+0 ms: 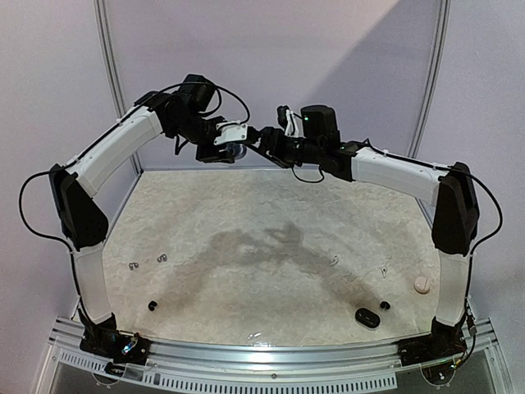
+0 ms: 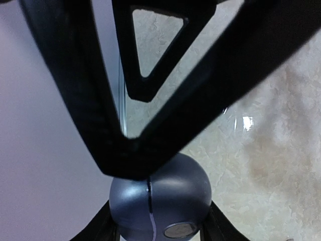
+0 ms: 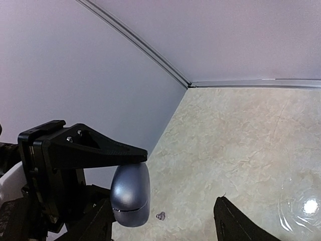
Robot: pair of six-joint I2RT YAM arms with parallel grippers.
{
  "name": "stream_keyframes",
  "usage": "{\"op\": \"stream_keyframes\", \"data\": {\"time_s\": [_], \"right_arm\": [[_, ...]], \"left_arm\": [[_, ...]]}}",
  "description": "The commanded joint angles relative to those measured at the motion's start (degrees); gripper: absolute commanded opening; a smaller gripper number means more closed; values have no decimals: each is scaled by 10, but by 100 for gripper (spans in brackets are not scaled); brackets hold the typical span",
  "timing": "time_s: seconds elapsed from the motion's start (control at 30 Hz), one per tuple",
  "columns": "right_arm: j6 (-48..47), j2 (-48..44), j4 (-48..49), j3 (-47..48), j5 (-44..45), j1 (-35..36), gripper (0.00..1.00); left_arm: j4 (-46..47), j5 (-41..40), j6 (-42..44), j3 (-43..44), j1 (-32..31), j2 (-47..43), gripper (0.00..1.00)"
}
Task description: Insert the wireless bluetooth earbuds into the charging case
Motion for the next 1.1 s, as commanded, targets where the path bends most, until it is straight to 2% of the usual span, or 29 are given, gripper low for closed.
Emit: {"op": "stream_keyframes", "data": {"time_s": [0.0, 0.13, 0.37, 0.47, 0.63, 0.67, 0.73, 0.77, 0.8, 0.9, 1.0, 1.07], "right_arm": [[26, 36, 36, 20, -39, 7, 68], [25, 51, 51, 32, -59, 11, 59], [22, 66, 48, 44, -78, 20, 53], [21, 75, 36, 53, -81, 21, 41], [13, 73, 40, 51, -82, 21, 12], [11, 73, 41, 51, -82, 21, 8], [4, 69, 41, 47, -83, 20, 3], [-4, 67, 40, 45, -83, 20, 2], [-12, 62, 39, 40, -82, 20, 0], [-52, 38, 32, 23, -80, 20, 0], [-106, 8, 34, -5, -89, 19, 0], [-149, -28, 80, -43, -115, 20, 0]], "left_arm": [[20, -29, 11, -17, -16, 2, 21], [20, -34, 9, -19, -20, 4, 21], [34, -41, 7, -22, -22, 6, 21], [38, -41, 7, -22, -23, 6, 21], [32, -41, 8, -22, -24, 6, 22], [31, -41, 5, -22, -24, 5, 30], [25, -37, -16, -19, -22, 5, 75], [20, -35, -29, -16, -20, 4, 94], [11, -29, -45, -9, -17, 3, 99], [-47, 39, -89, 21, 11, -3, 99], [-104, 168, -115, 27, 53, -35, 99], [-124, 271, -134, 0, 82, -70, 99]]}}
